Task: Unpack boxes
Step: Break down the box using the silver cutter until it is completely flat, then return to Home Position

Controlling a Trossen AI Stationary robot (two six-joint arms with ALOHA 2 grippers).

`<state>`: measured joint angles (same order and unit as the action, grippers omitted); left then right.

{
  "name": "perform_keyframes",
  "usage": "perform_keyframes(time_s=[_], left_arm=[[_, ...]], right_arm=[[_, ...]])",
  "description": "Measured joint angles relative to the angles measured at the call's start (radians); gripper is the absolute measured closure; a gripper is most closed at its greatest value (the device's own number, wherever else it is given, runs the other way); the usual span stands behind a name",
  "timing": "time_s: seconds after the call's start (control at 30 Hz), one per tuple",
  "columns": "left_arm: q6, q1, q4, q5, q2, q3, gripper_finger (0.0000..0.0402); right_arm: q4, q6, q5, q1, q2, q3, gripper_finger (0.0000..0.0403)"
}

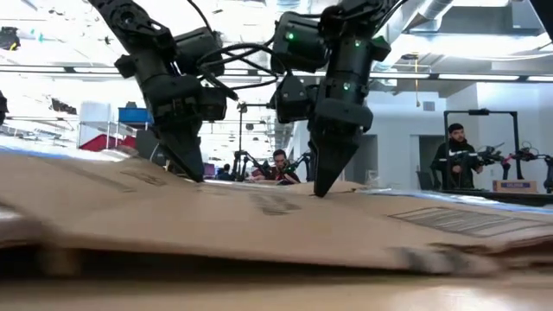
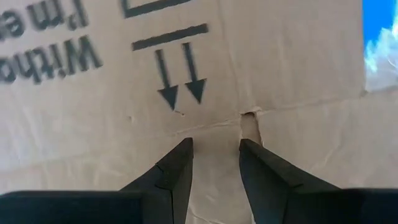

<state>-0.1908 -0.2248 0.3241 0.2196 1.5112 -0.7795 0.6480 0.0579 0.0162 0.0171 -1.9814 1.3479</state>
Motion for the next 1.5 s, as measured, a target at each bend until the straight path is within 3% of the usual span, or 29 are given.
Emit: perform_keyframes(time_s=[0.3,0.47,0.63,0.7,0.8,0.87,1.07,1.27,1.37,1.5], left_arm=[[0.011,-0.038,0.002,0.017,0.000,-0.003,0.0288],[-0.010,-0.019,0.132,0.080,-0.021,-0.093,0.0300],[0.027,0.096,0.174,-0.027,-0.116,-0.190,0.0387],[0.019,0.148,0.180,-0.036,-0.161,-0.220,0.0395],[0.018,0.253,0.167,-0.055,-0.258,-0.222,0.0400],[0.011,0.316,0.100,-0.095,-0.329,-0.195,0.0401],[-0.050,0.401,-0.158,-0.245,-0.579,0.011,0.0401],[-0.110,0.422,-0.328,-0.373,-0.888,0.205,0.0401],[-0.104,0.429,-0.316,-0.459,-1.022,0.278,0.0401],[-0.299,0.430,-0.313,-0.500,-1.144,0.351,0.0401]], right_arm=[[0.000,0.049,0.008,0.041,0.000,0.000,0.0285],[0.126,0.052,0.012,0.039,0.064,-0.001,0.0285],[0.203,0.093,0.069,0.075,0.195,-0.001,0.0286],[0.202,0.118,0.097,0.090,0.262,-0.001,0.0298],[0.133,0.136,0.118,0.109,0.350,-0.001,0.0346],[-0.002,0.120,0.118,0.117,0.403,-0.019,0.0386],[-0.472,0.129,0.164,0.066,0.551,-0.222,0.0401],[-0.729,0.226,0.169,-0.010,0.795,-0.477,0.0403],[-0.790,0.263,0.091,-0.018,0.962,-0.623,0.0403],[-0.785,0.377,-0.024,0.000,1.176,-0.772,0.0402]])
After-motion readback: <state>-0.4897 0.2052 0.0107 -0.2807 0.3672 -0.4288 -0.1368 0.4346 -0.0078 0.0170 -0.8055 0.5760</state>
